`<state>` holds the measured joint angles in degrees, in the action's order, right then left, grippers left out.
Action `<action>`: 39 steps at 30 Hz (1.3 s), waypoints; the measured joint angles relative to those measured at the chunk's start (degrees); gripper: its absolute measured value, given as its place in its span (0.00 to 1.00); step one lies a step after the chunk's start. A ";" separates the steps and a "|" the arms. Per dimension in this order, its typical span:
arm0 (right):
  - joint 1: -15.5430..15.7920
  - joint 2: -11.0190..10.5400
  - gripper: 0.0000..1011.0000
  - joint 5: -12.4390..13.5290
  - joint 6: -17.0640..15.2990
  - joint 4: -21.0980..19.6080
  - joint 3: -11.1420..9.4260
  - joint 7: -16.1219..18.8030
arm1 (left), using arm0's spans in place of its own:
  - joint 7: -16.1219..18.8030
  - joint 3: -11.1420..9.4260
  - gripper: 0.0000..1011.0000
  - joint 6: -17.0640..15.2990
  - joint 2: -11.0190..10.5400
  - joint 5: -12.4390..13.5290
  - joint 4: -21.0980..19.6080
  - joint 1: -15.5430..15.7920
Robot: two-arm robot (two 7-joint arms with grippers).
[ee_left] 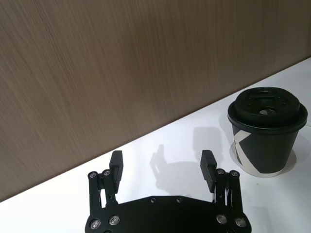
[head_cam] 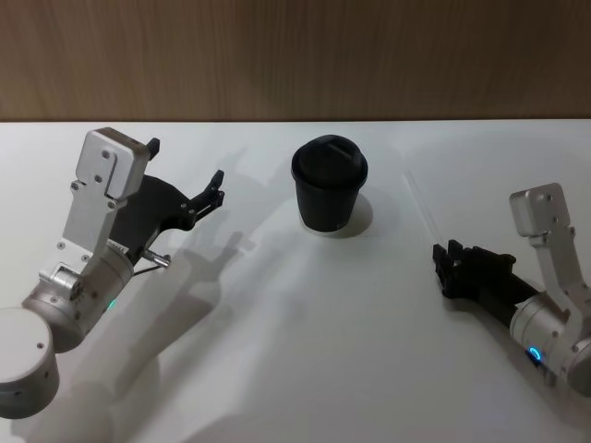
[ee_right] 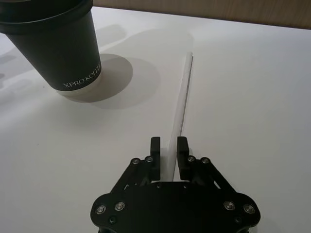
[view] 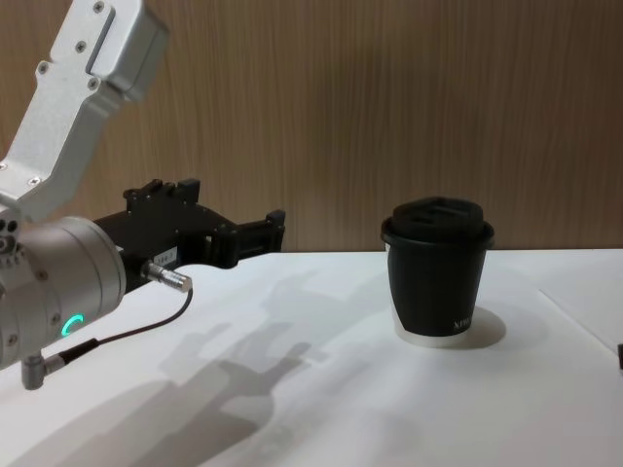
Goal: Pick up the straw with one hand, pass it to the other hand, and insert it into the cup.
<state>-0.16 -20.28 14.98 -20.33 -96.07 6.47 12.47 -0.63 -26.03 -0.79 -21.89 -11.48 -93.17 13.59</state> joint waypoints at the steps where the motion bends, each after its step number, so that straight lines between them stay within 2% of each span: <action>1: 0.00 0.00 0.20 0.00 0.00 0.00 0.00 0.00 | 0.00 0.00 0.99 0.00 0.00 0.00 0.00 0.00; 4: 0.00 0.00 0.13 0.00 0.00 0.00 0.00 0.00 | 0.00 0.00 0.99 0.00 0.00 0.00 0.00 0.00; 6: 0.00 0.00 0.04 0.00 0.01 0.00 0.00 0.00 | 0.00 0.00 0.99 0.00 0.00 0.00 0.00 0.00; 9: 0.00 0.00 0.00 0.00 0.01 -0.01 0.00 0.00 | 0.00 0.00 0.99 0.00 0.00 0.00 0.00 0.00; 26: 0.01 0.05 0.00 0.00 0.14 -0.01 -0.01 0.01 | 0.00 0.00 0.99 0.00 -0.01 0.00 0.00 0.00; 30: -0.02 0.28 0.00 0.00 1.04 0.07 -0.09 -0.03 | 0.00 0.00 0.99 0.00 0.00 0.00 0.00 0.00; 39: -0.37 1.29 0.00 -0.29 6.08 0.65 -0.61 -0.34 | 0.00 0.00 0.99 0.00 0.00 0.00 0.00 0.00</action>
<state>-0.54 -18.99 14.70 -14.25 -95.43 5.86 12.13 -0.63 -26.02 -0.80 -21.89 -11.49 -93.18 13.59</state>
